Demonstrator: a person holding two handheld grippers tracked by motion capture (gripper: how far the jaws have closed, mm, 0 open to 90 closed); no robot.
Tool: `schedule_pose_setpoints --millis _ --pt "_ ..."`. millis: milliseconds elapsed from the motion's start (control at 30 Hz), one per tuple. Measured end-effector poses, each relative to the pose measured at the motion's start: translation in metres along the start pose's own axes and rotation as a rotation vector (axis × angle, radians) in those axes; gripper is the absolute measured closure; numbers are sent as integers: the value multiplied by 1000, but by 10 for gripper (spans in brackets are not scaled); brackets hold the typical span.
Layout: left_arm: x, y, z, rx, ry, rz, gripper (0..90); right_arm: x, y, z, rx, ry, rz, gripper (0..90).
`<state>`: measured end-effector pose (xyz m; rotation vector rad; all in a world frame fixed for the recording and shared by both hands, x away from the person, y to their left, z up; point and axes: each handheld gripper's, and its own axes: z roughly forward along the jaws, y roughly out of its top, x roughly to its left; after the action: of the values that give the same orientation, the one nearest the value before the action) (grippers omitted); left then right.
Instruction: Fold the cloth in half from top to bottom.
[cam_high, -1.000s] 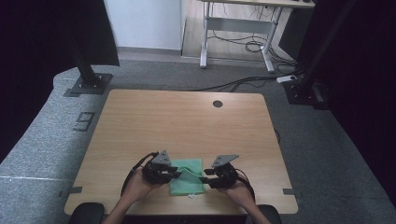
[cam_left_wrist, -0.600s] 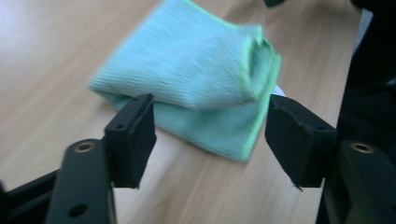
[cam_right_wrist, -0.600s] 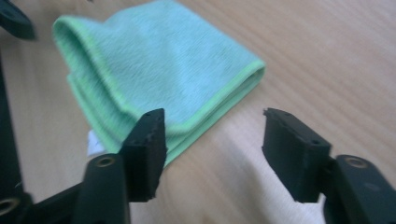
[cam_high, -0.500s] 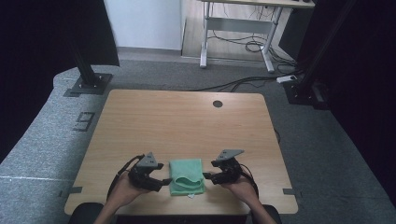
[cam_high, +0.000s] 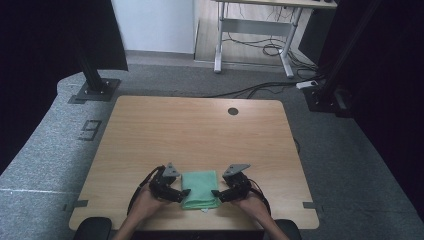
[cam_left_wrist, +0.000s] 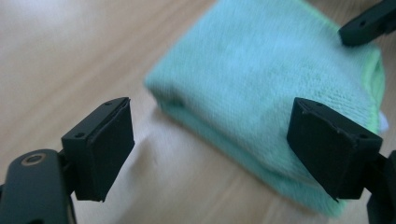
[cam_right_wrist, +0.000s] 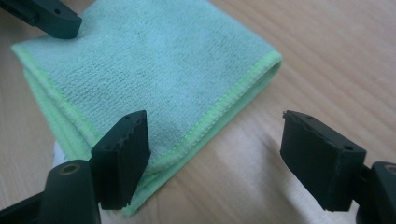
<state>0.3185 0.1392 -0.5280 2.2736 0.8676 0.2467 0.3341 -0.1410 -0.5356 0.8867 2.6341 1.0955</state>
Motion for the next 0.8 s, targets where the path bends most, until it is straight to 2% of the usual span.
schedule_pose_setpoints --millis 200,333,600,800 --pt "-3 -9 2 11 28 1 145 9 -4 -1 18 -26 -48 221" --pt "-5 -12 5 8 37 -1 145 11 -9 -1 17 -27 -29 205" --pt "0 -14 9 -4 37 -15 125 13 -8 3 28 -65 -40 167" --pt "8 -10 13 -18 58 -31 118 6 -7 7 16 -65 0 157"
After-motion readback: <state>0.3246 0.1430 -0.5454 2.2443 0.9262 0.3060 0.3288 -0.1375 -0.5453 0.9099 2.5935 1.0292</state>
